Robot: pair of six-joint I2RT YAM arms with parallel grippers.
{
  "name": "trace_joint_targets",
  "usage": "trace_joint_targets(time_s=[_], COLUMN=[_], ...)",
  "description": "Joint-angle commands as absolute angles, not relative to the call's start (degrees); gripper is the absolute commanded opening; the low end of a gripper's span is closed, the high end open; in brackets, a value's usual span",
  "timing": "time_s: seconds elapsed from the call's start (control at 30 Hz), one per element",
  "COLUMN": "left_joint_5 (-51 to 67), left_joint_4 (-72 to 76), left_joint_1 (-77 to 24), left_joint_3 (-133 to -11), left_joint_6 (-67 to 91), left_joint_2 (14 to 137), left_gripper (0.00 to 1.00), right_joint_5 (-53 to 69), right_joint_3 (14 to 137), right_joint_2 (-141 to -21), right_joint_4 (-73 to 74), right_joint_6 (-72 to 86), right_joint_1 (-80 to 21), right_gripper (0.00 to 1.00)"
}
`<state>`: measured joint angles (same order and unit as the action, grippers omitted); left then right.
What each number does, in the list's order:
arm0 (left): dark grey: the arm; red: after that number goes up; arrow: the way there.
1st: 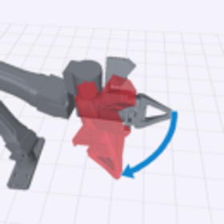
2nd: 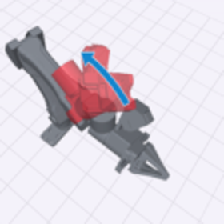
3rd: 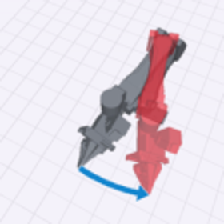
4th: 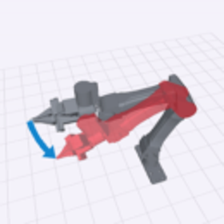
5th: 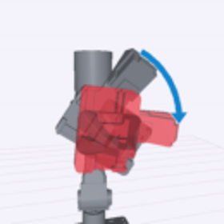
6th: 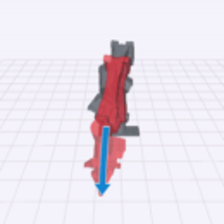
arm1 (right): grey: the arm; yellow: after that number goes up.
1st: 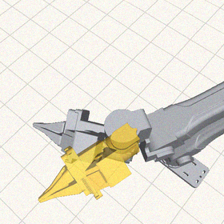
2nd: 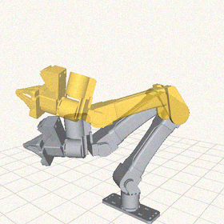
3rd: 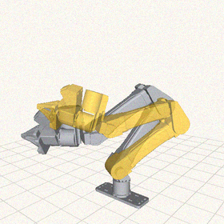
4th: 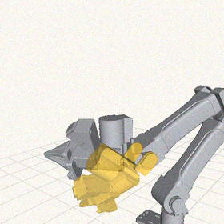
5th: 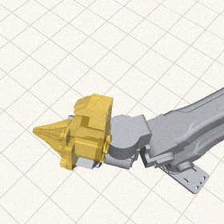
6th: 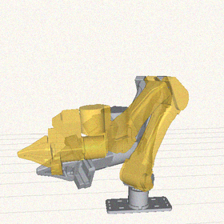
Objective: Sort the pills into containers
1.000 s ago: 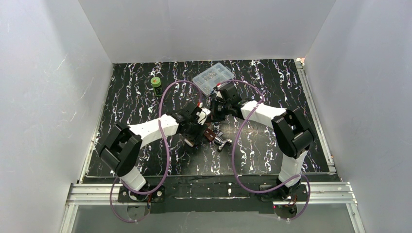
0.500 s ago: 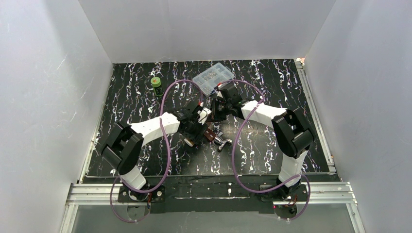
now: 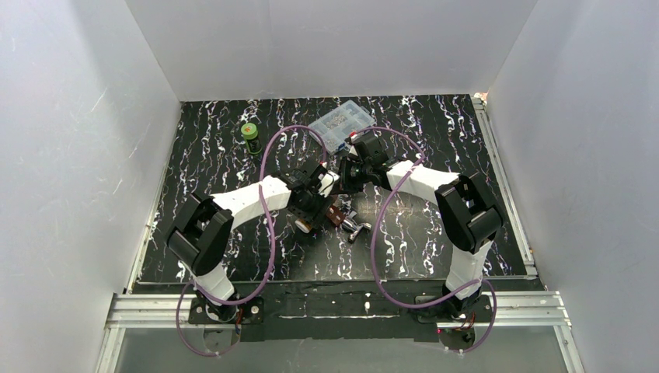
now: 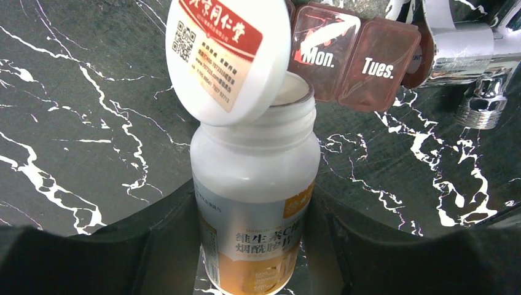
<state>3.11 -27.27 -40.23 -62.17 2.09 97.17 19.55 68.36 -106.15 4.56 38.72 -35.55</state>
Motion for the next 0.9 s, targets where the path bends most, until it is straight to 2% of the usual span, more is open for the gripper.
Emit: trace_joint_targets(time_s=[0.0, 0.87], left_joint_5=[4.22, 5.06], left_joint_4=[-28.74, -32.34], left_joint_1=[-40.73, -40.78], left_joint_3=[-64.52, -68.37], left_joint_6=[0.60, 1.49], left_joint_2=[97.64, 99.15], left_gripper=[0.00, 0.00], right_joint_5=[21.12, 20.61], right_joint_3=[68.35, 67.68], right_joint_2=[-105.32, -104.67], right_joint_4=[2.09, 1.60], right_joint_6=[38.16, 38.08], right_joint_1=[-36.34, -36.10], right_gripper=[0.05, 0.05])
